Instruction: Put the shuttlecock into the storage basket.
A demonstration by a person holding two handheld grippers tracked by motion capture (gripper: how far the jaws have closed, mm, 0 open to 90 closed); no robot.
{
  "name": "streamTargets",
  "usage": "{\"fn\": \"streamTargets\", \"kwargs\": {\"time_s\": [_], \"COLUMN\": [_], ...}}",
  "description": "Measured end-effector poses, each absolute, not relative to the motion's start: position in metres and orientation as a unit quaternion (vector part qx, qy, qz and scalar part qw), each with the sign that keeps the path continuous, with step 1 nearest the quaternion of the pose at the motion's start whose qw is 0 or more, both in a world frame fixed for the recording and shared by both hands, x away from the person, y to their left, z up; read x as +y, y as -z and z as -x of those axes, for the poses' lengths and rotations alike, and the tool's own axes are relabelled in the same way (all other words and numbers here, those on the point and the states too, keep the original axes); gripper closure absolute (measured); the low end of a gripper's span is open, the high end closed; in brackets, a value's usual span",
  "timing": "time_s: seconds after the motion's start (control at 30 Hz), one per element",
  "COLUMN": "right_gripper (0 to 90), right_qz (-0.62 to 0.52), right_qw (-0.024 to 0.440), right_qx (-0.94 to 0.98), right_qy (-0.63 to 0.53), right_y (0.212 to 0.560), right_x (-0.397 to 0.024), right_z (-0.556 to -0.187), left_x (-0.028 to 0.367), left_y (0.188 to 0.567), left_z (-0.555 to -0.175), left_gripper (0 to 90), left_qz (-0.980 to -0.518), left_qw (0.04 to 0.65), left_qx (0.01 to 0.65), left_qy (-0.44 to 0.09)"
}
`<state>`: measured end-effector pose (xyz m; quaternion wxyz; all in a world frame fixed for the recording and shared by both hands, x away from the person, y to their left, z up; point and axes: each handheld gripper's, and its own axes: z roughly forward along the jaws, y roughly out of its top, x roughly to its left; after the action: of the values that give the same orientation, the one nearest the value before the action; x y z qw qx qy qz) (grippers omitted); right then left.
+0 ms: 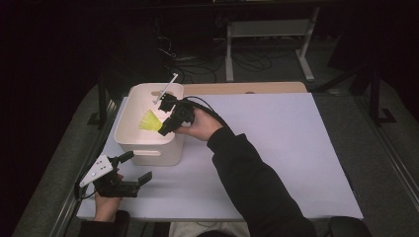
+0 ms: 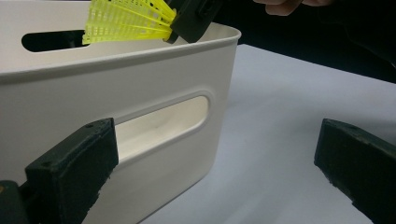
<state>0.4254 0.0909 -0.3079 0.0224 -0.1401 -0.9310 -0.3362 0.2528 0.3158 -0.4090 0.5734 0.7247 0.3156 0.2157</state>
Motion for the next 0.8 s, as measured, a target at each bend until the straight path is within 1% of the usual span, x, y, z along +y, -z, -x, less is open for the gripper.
{"fn": "streamTargets", "kwargs": {"time_s": [0.1,0.17,0.23,0.53,0.8], "right_gripper": [61.6,54.7,49.9,33.3,15.1], "right_qz": [0.141,0.146,0.142,0.144,0.142], "right_qw": [0.025,0.032,0.038,0.013,-0.008], "right_qx": [-0.93,-0.928,-0.927,-0.921,-0.919], "right_qy": [0.339,0.341,0.344,0.36,0.368], "right_y": [0.307,0.306,0.305,0.296,0.288], "right_x": [0.089,0.089,0.087,0.079,0.07], "right_z": [-0.425,-0.425,-0.426,-0.422,-0.417], "left_x": [0.316,0.316,0.316,0.316,0.316], "left_y": [0.409,0.409,0.409,0.409,0.409], "left_z": [-0.253,-0.253,-0.253,-0.253,-0.252], "left_gripper": [0.0,0.0,0.0,0.0,0.0], "left_qz": [-0.724,-0.724,-0.725,-0.725,-0.725], "left_qw": [0.574,0.574,0.573,0.574,0.573], "left_qx": [0.316,0.316,0.316,0.315,0.315], "left_qy": [-0.216,-0.215,-0.216,-0.215,-0.215]}}
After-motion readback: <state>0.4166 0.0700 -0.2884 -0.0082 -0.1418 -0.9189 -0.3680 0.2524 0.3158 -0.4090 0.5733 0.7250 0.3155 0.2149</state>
